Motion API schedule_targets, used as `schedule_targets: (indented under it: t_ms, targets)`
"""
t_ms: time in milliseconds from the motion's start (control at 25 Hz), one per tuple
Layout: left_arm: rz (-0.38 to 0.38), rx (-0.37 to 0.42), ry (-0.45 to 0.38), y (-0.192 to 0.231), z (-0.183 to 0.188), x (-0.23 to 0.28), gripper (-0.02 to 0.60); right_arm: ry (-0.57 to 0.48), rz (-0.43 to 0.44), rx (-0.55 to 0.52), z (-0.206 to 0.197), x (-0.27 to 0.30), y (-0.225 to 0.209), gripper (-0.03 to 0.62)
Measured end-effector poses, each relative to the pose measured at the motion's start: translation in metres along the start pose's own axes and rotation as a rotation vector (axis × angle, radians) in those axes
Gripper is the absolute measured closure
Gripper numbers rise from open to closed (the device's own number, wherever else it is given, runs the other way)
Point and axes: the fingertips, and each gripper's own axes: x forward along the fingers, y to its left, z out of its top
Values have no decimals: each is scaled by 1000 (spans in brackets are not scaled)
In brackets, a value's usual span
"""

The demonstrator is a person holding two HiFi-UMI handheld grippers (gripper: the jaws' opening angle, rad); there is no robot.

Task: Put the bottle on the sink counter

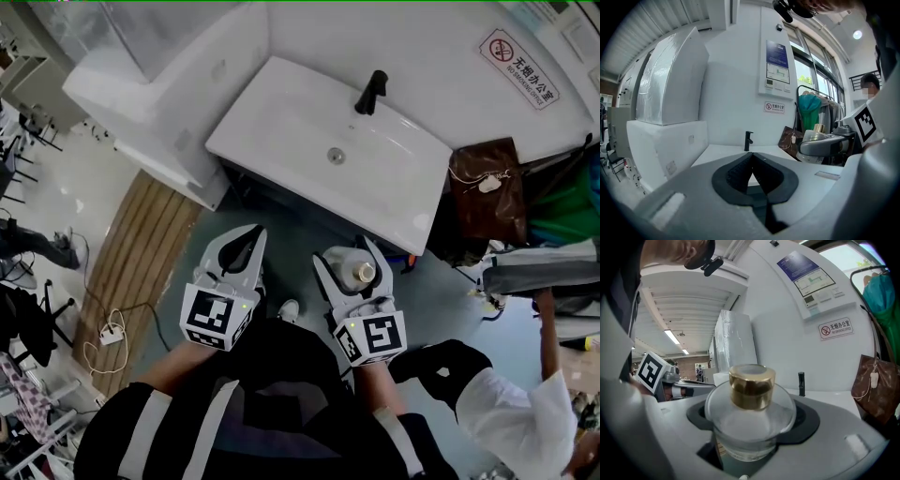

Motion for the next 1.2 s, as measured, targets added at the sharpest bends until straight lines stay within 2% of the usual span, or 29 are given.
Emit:
schedule_targets:
  t_ms: [520, 840, 1200]
  targets:
    - [-47, -11, -26, 71, 24, 53, 583, 10, -55, -42, 23, 82, -11, 250]
    - [-89, -2, -47, 104, 41, 66, 583, 14, -107, -63, 36, 118, -12, 250]
    - [-68, 14, -64, 138, 48, 78, 583, 30, -116, -103, 44, 156, -14, 250]
